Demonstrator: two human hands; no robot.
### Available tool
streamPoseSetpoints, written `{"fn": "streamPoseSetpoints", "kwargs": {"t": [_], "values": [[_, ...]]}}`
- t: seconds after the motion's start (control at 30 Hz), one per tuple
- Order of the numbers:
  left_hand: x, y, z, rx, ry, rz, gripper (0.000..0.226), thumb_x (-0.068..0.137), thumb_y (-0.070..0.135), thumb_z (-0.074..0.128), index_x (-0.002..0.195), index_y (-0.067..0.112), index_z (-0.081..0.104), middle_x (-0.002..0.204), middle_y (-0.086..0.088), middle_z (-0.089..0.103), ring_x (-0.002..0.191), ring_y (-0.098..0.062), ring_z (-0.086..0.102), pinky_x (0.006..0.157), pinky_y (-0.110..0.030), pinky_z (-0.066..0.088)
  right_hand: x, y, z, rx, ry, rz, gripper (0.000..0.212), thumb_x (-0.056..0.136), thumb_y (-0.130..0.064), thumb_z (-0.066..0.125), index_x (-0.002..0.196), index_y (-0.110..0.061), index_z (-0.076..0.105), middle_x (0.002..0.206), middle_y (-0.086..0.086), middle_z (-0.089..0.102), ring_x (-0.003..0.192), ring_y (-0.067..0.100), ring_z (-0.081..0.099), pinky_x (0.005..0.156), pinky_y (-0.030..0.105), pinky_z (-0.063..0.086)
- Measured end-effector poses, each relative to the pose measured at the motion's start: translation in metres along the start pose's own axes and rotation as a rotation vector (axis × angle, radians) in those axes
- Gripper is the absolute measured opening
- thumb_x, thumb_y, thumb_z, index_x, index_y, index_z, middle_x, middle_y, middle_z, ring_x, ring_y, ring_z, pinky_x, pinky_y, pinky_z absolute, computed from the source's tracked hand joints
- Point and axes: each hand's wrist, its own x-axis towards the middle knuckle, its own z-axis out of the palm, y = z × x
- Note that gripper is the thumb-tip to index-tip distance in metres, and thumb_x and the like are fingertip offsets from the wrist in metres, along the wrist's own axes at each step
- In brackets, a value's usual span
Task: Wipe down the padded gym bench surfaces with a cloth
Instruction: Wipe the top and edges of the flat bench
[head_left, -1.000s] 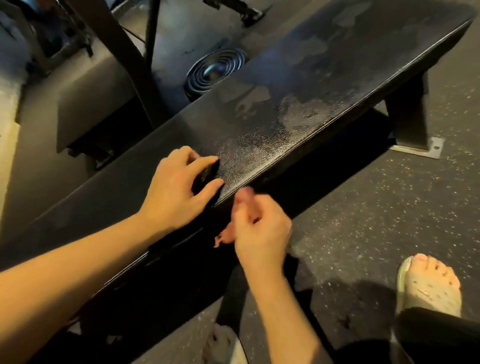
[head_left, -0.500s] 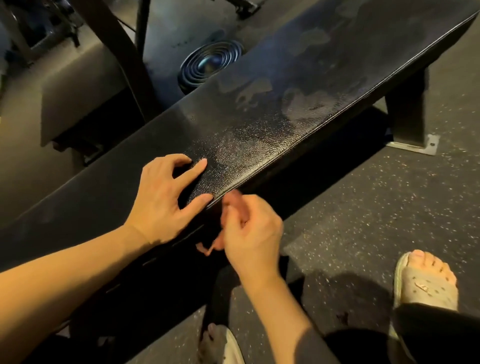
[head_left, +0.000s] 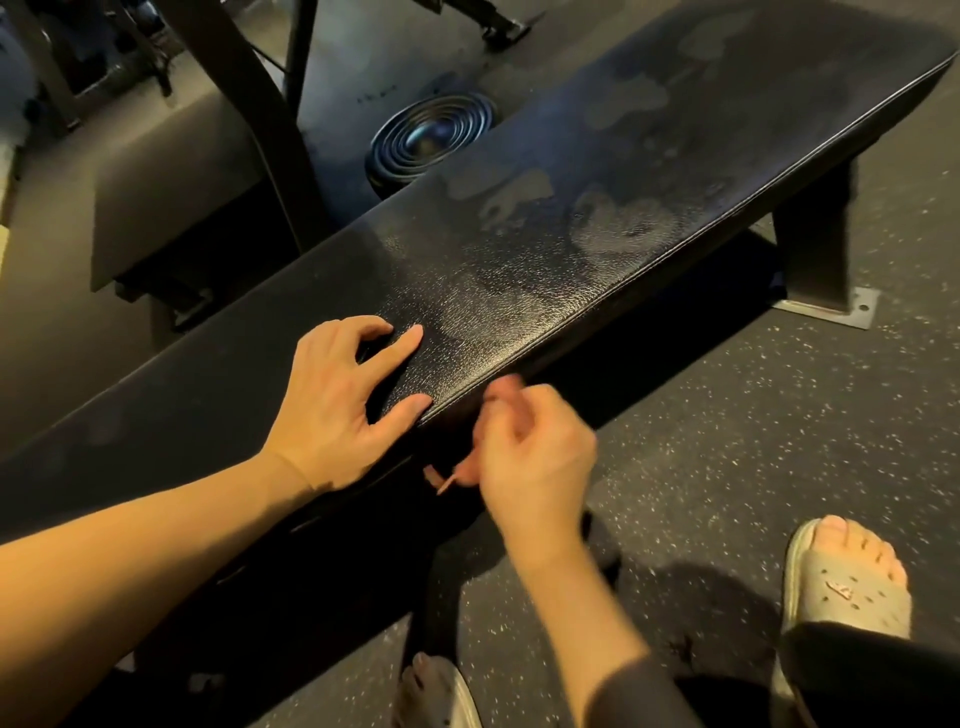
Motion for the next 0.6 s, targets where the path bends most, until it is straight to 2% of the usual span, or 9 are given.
{"fn": "streamPoseSetpoints", "kwargs": {"t": [0.07,0.13,0.17,0.23,0.3,0.37,0.43,0.5,0.6], "values": [[-0.001,0.0,0.0,0.0,-0.006,-0.002,0.063,0.095,0.057,0.052,0.148,0.022,0.055,0.133,-0.009,0.052,0.122,-0.027,0.047,0.108,-0.041,0.028,0.045,0.003,-0.019,-0.023,0.156,0.087,0.021,0.094,-0.022,0.06,0.075,-0.014,0.062,0.05,-0.012,0.062,0.062,0.013,0.066,0.07,0.028,0.049],[-0.001,-0.001,0.0,-0.005,-0.01,-0.003,0.063,0.096,0.057,0.052,0.148,0.022,0.055,0.133,-0.008,0.052,0.123,-0.026,0.046,0.11,-0.041,0.028,0.072,0.001,-0.033,0.014,0.199,0.167,0.019,0.096,-0.01,0.059,0.077,-0.01,0.061,0.039,-0.018,0.047,0.058,-0.003,0.061,0.061,0.008,0.035],[-0.001,-0.001,0.0,-0.01,-0.015,-0.005,0.064,0.096,0.057,0.052,0.149,0.022,0.054,0.133,-0.008,0.051,0.123,-0.026,0.046,0.11,-0.042,0.028,0.071,0.0,-0.033,0.002,0.211,0.173,0.02,0.098,-0.011,0.058,0.078,-0.008,0.061,0.038,-0.019,0.045,0.06,-0.002,0.06,0.06,0.008,0.033],[0.0,0.0,0.0,-0.015,-0.012,-0.011,0.064,0.095,0.057,0.052,0.148,0.022,0.055,0.133,-0.008,0.051,0.124,-0.027,0.046,0.11,-0.041,0.027,0.037,-0.003,-0.016,-0.034,0.189,0.105,0.029,0.101,-0.023,0.056,0.075,-0.01,0.059,0.046,-0.015,0.053,0.065,0.016,0.061,0.065,0.025,0.039],[0.0,0.001,0.0,-0.011,-0.007,-0.01,0.064,0.094,0.056,0.053,0.148,0.022,0.055,0.133,-0.009,0.052,0.123,-0.028,0.047,0.109,-0.041,0.027,-0.02,-0.006,0.012,-0.002,0.009,-0.023,0.033,0.102,-0.032,0.052,0.075,-0.014,0.057,0.064,-0.002,0.063,0.069,0.028,0.061,0.066,0.042,0.046],[0.0,0.002,-0.001,-0.02,-0.005,-0.016,0.063,0.094,0.055,0.054,0.147,0.022,0.056,0.134,-0.01,0.052,0.123,-0.029,0.047,0.109,-0.041,0.027,-0.059,-0.011,0.027,0.034,-0.154,-0.096,0.029,0.101,-0.034,0.055,0.078,-0.017,0.059,0.073,0.001,0.065,0.07,0.028,0.062,0.064,0.047,0.048],[0.0,0.002,-0.001,-0.021,-0.012,-0.019,0.063,0.094,0.056,0.053,0.148,0.023,0.055,0.134,-0.01,0.052,0.124,-0.029,0.047,0.11,-0.043,0.028,-0.046,-0.005,0.023,0.055,-0.164,-0.073,0.021,0.096,-0.034,0.057,0.084,-0.02,0.065,0.076,0.0,0.068,0.073,0.027,0.066,0.067,0.046,0.052],[-0.001,0.001,0.0,-0.016,-0.02,-0.024,0.064,0.095,0.056,0.052,0.149,0.023,0.054,0.135,-0.01,0.051,0.125,-0.028,0.046,0.111,-0.044,0.028,-0.008,0.005,0.009,0.033,-0.056,-0.008,0.022,0.094,-0.034,0.055,0.084,-0.018,0.067,0.069,0.0,0.07,0.073,0.024,0.07,0.072,0.044,0.055],[-0.001,0.001,0.0,-0.012,-0.022,-0.019,0.063,0.096,0.057,0.052,0.149,0.023,0.054,0.135,-0.009,0.05,0.126,-0.026,0.046,0.11,-0.043,0.028,0.048,0.011,-0.017,0.077,0.138,0.167,0.022,0.096,-0.022,0.057,0.074,-0.018,0.06,0.051,-0.012,0.064,0.059,0.001,0.066,0.077,0.024,0.055]]}}
